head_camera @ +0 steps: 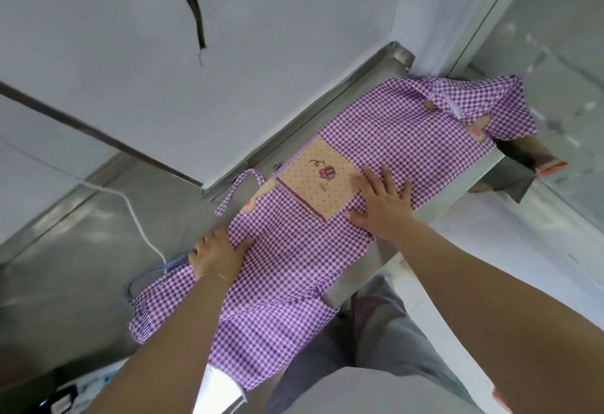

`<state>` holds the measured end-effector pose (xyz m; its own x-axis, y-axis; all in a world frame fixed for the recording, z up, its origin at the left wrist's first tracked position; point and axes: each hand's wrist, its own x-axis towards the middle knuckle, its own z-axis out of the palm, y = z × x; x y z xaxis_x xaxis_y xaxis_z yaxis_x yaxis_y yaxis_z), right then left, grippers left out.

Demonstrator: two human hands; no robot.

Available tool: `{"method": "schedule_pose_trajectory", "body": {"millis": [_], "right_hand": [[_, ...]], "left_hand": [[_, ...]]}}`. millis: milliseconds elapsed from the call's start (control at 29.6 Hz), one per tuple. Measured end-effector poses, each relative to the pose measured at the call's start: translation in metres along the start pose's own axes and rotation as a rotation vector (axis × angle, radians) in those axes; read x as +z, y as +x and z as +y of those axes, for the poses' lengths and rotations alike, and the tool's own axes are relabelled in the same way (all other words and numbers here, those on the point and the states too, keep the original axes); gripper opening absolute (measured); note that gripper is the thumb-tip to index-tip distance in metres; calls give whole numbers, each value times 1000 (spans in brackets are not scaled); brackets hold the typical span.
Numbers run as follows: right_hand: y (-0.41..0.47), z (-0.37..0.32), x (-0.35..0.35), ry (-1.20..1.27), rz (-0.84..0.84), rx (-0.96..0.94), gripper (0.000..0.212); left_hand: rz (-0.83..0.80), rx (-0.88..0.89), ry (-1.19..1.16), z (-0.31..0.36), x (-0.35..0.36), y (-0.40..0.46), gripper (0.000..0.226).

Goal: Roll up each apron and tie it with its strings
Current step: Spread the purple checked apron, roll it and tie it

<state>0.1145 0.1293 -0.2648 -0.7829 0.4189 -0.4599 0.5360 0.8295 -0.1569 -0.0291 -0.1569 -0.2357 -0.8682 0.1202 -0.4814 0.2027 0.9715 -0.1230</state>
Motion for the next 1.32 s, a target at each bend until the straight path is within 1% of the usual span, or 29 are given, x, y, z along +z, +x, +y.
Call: {"method": "schedule_pose_trajectory", "body": {"millis": [68, 135, 169, 237, 304, 372, 406, 439, 473, 507, 541, 574, 608, 642, 676, 710, 743, 777, 811, 879, 946, 980, 1014, 1081, 1149, 1217, 1250, 1284, 1318], "right_hand": [[-1, -3, 0, 10, -20, 5, 89], [-2, -1, 0, 1, -40, 5, 92], [-2, 1, 0, 0, -49, 1, 91], [-2, 0, 1, 41, -54, -11, 83], [0, 2, -2, 126, -62, -5, 69], [1, 5, -4, 163, -75, 1, 60], [1, 7, -4, 150, -81, -10, 59], [-1, 8, -1, 136, -77, -20, 60], [-3, 8, -1, 137, -38, -30, 62], [-7, 7, -1, 168, 58, -22, 63], [-14, 3, -2, 235, 211, 7, 62], [-23, -4, -1, 340, 391, 84, 58], [-35, -13, -5, 497, 565, 204, 54], [-45, -20, -1, 710, 688, 369, 51], [-54, -28, 3, 941, 738, 544, 48], [-62, -35, 10, 1147, 694, 729, 48], [-69, -44, 18, 1282, 557, 899, 53], [-77, -53, 26, 1358, 386, 1004, 58], [-85, -65, 33, 1468, 235, 1017, 59], [-102, -94, 45, 1704, 20, 908, 50], [-121, -119, 49, 1742, -75, 767, 35], [-128, -127, 51, 1708, -73, 715, 28], [-133, -134, 52, 1658, -24, 667, 23], [-139, -136, 54, 1477, 77, 549, 25], [-143, -136, 54, 1318, 114, 443, 22], [-140, -132, 54, 1345, 139, 508, 18], [-136, -128, 54, 1419, 170, 615, 22], [-131, -122, 51, 1509, 218, 709, 34], [-127, -116, 49, 1626, 229, 754, 50]], "left_hand": [[-14, 106, 22, -2, 1, 0, 61], [-3, 232, -126, -4, -3, -2, 49], [-15, 257, -217, -6, -8, -3, 46], [12, 256, -253, -22, -20, -3, 46], [109, 211, -177, -35, -28, -1, 43], [261, 196, -114, -40, -26, -1, 38], [332, 213, -115, -37, -21, -4, 40], [375, 280, -133, -31, -16, -11, 41], [395, 399, -132, -22, -10, -21, 40], [390, 558, -89, -11, -4, -31, 40], [338, 703, -27, -2, 5, -42, 44], [251, 787, 29, 6, 14, -52, 55], [149, 798, 61, 12, 20, -57, 66], [63, 763, 57, 15, 26, -58, 75], [2, 717, 45, 17, 33, -56, 80], [-30, 686, 36, 17, 39, -54, 82], [-53, 668, 22, 18, 42, -52, 80], [-83, 650, 0, 19, 42, -51, 76], [-116, 630, -26, 20, 41, -50, 71], [-171, 616, -48, 21, 36, -47, 60], [-187, 642, -26, 22, 28, -43, 54], [-181, 662, -19, 23, 23, -41, 53], [-175, 682, -17, 24, 18, -40, 53], [-174, 703, -9, 26, 13, -38, 53], [-176, 690, 15, 27, 12, -37, 54], [-180, 674, 64, 27, 15, -37, 56], [-175, 676, 87, 26, 17, -38, 58], [-170, 676, 103, 26, 17, -39, 59], [-165, 676, 114, 26, 19, -40, 61]]}}
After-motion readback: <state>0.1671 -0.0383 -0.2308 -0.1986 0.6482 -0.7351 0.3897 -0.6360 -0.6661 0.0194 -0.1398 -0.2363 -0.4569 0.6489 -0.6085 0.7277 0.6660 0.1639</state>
